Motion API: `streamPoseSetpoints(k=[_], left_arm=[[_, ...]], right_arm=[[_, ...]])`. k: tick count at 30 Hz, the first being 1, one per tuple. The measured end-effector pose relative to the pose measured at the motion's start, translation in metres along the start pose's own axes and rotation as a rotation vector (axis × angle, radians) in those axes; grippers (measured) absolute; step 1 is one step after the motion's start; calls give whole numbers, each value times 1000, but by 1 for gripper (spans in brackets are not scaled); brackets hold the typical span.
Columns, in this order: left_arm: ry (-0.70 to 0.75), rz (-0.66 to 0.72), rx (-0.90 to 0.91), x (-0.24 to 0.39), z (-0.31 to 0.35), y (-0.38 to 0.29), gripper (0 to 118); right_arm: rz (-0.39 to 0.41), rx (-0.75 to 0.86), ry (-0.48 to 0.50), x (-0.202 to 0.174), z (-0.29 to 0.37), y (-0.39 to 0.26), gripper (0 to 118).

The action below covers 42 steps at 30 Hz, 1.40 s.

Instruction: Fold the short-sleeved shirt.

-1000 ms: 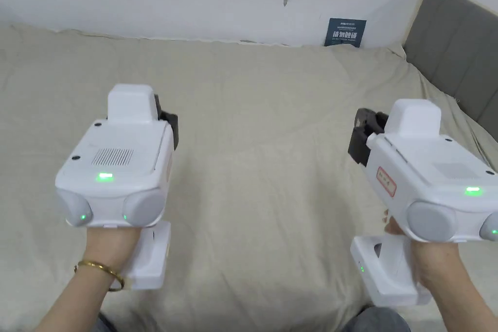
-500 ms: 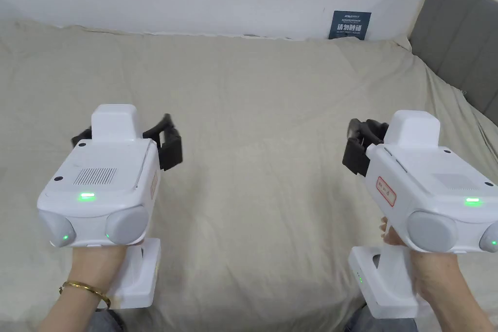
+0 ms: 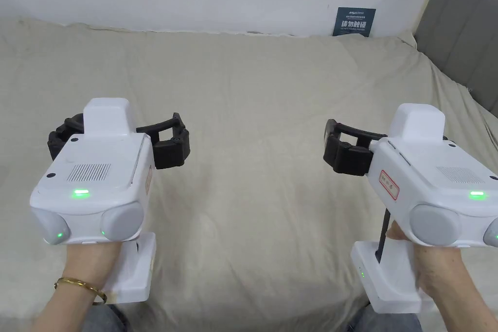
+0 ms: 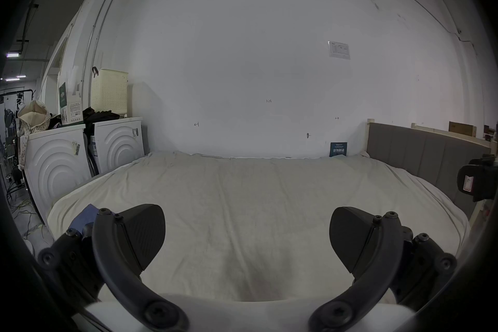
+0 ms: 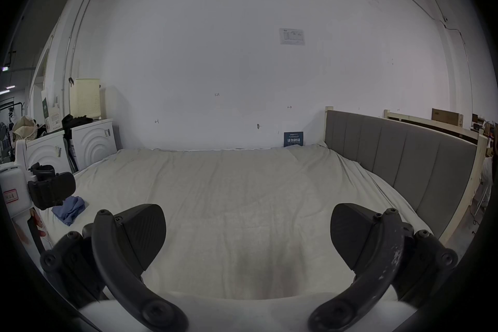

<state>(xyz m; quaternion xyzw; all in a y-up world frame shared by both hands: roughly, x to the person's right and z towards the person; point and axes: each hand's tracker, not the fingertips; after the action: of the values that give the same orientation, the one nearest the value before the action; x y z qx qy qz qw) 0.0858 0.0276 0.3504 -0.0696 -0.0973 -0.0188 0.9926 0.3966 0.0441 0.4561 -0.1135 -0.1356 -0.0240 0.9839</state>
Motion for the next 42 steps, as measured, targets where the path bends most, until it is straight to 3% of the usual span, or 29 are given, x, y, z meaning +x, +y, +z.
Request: streamPoseSetpoints(k=[42], left_arm=[[-20,-25,-5,9,3,-5,118]], right_arm=[[-16,7,21,-4,5,-1,118]])
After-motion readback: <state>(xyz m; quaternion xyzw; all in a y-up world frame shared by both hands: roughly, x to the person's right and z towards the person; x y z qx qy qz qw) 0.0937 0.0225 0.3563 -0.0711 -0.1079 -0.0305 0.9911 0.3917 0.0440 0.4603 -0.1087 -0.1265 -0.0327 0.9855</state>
